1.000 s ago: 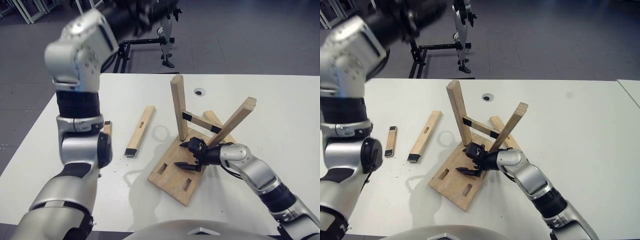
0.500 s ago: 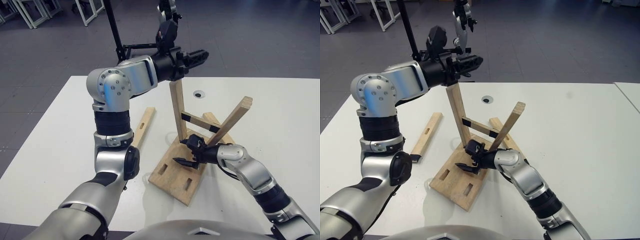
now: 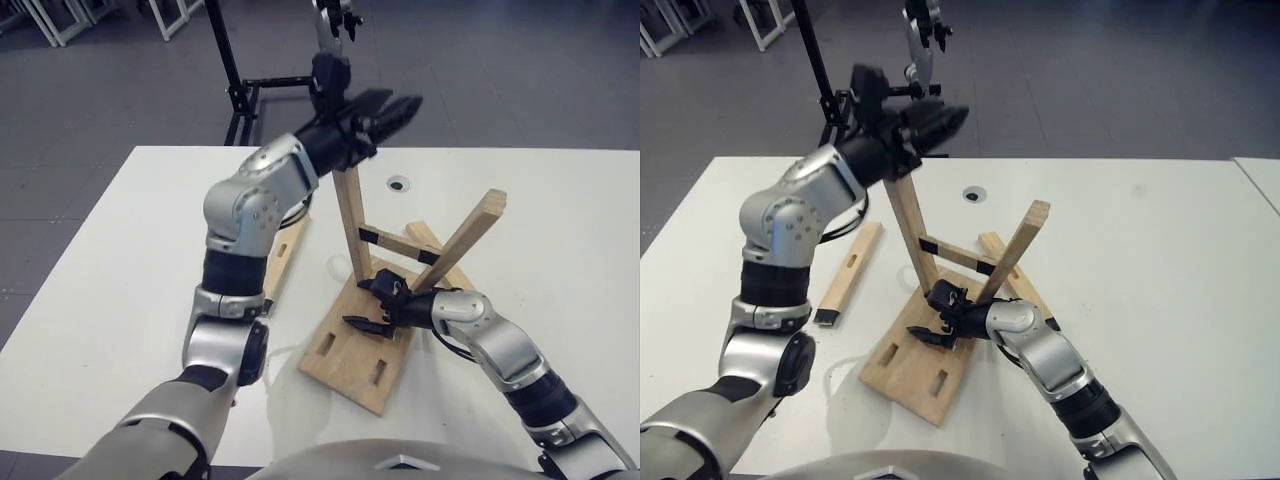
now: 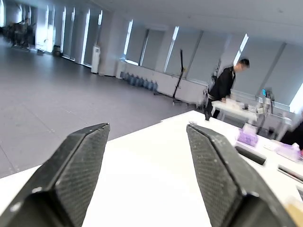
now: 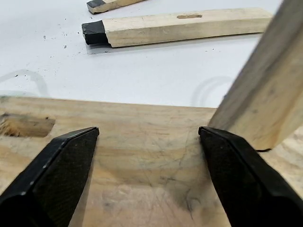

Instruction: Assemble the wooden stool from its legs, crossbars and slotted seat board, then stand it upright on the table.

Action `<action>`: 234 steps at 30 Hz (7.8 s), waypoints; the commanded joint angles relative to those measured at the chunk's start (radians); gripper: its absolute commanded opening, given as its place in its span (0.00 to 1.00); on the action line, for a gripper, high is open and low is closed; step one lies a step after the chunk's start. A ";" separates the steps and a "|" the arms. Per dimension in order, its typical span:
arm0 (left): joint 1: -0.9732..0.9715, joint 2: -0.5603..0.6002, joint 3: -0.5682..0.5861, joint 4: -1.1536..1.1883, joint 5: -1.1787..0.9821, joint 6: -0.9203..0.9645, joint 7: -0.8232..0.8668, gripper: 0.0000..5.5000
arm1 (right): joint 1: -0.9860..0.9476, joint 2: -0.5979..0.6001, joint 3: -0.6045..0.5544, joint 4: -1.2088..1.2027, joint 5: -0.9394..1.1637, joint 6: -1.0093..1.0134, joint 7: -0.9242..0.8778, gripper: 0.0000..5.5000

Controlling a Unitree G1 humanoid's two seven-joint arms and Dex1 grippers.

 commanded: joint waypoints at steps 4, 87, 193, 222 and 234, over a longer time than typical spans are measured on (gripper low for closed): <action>-0.094 -0.015 0.077 0.146 -0.064 0.087 0.044 0.55 | 0.004 -0.002 -0.015 -0.005 -0.015 0.021 -0.018 0.71; 0.358 0.198 0.103 -0.261 0.988 -0.288 0.232 0.55 | 0.051 -0.215 -0.072 -0.288 -0.175 0.267 -0.172 0.71; 0.299 0.146 0.064 -0.627 0.060 0.101 0.167 0.43 | -0.691 0.494 -1.078 0.231 1.362 0.688 -1.185 0.07; 0.387 0.185 0.186 -0.510 0.184 0.151 0.362 0.56 | 0.081 0.059 -0.532 -0.094 0.481 -0.015 -0.864 0.07; 0.392 0.179 0.168 -0.499 0.200 0.155 0.335 0.56 | 0.012 0.091 -0.496 0.155 0.226 -0.215 -0.645 0.07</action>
